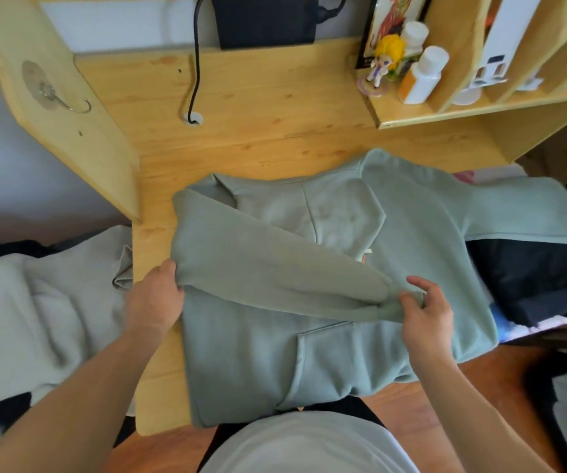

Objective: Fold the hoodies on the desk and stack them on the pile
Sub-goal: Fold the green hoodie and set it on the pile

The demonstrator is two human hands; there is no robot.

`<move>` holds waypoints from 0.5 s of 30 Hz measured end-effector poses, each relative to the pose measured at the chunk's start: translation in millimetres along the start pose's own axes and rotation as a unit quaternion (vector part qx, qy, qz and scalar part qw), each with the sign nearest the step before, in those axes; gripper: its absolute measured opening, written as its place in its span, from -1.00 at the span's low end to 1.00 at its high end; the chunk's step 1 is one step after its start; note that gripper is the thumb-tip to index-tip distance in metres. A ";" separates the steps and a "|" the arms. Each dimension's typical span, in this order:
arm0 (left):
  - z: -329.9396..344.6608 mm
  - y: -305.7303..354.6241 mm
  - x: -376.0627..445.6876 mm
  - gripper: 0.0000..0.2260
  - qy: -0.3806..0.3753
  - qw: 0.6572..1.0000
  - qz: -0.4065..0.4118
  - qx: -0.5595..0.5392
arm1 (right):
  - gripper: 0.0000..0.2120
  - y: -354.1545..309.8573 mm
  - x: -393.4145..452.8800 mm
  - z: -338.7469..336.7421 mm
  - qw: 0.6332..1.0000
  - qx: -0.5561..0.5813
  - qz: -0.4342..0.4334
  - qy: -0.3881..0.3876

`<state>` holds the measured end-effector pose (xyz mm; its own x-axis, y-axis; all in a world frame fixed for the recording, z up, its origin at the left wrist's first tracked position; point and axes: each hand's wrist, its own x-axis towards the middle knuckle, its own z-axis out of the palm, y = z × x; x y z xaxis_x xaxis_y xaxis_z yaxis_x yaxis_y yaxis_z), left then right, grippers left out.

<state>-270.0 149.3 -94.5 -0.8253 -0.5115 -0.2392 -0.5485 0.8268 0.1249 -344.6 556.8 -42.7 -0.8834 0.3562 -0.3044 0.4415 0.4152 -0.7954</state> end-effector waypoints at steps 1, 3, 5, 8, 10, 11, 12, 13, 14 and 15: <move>0.4 -2.0 -1.7 -0.86 0.012 1.000 0.014 0.018 | -0.77 6.6 -1.0 -4.0 1.000 0.011 0.017 0.005; 1.3 -6.3 -8.0 -0.77 0.036 0.994 0.084 0.058 | -0.78 15.4 -0.6 -8.1 0.999 0.016 0.042 0.004; 0.6 -11.2 -11.9 -0.72 0.068 0.983 0.149 0.083 | -0.80 15.8 0.8 -7.7 0.998 0.019 0.048 -0.024; -0.4 -17.5 -10.3 -0.72 0.116 0.951 0.264 0.113 | -0.81 16.0 -2.1 -6.3 0.999 0.020 0.016 -0.043; 2.3 -23.5 -8.2 -0.72 0.111 0.934 0.313 0.129 | -0.77 20.7 -5.4 -8.5 0.999 0.020 -0.005 -0.029; 3.3 -25.4 -7.0 -0.71 0.098 0.936 0.309 0.137 | -0.72 22.2 -7.2 -9.8 0.999 0.021 -0.007 -0.028; 4.5 -26.2 -5.3 -0.69 0.081 0.942 0.293 0.145 | -0.67 23.4 -9.6 -10.1 0.999 0.009 -0.004 -0.037; 6.0 -25.5 -4.1 -0.69 0.065 0.948 0.271 0.153 | -0.63 26.0 -11.9 -9.2 0.998 -0.007 0.011 -0.055; 7.2 -22.4 -3.8 -0.69 0.053 0.953 0.251 0.160 | -0.61 27.6 -14.6 -7.7 0.996 -0.021 0.035 -0.074; 7.7 -17.9 -4.4 -0.69 0.044 0.956 0.235 0.168 | -0.63 28.6 -15.2 -5.9 0.994 -0.029 0.063 -0.082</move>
<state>-255.5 138.6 -103.0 -0.9862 -0.0710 -0.1496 -0.0530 0.9912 -0.1213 -317.6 568.2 -57.7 -0.8319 0.2695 -0.4852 0.5548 0.4242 -0.7157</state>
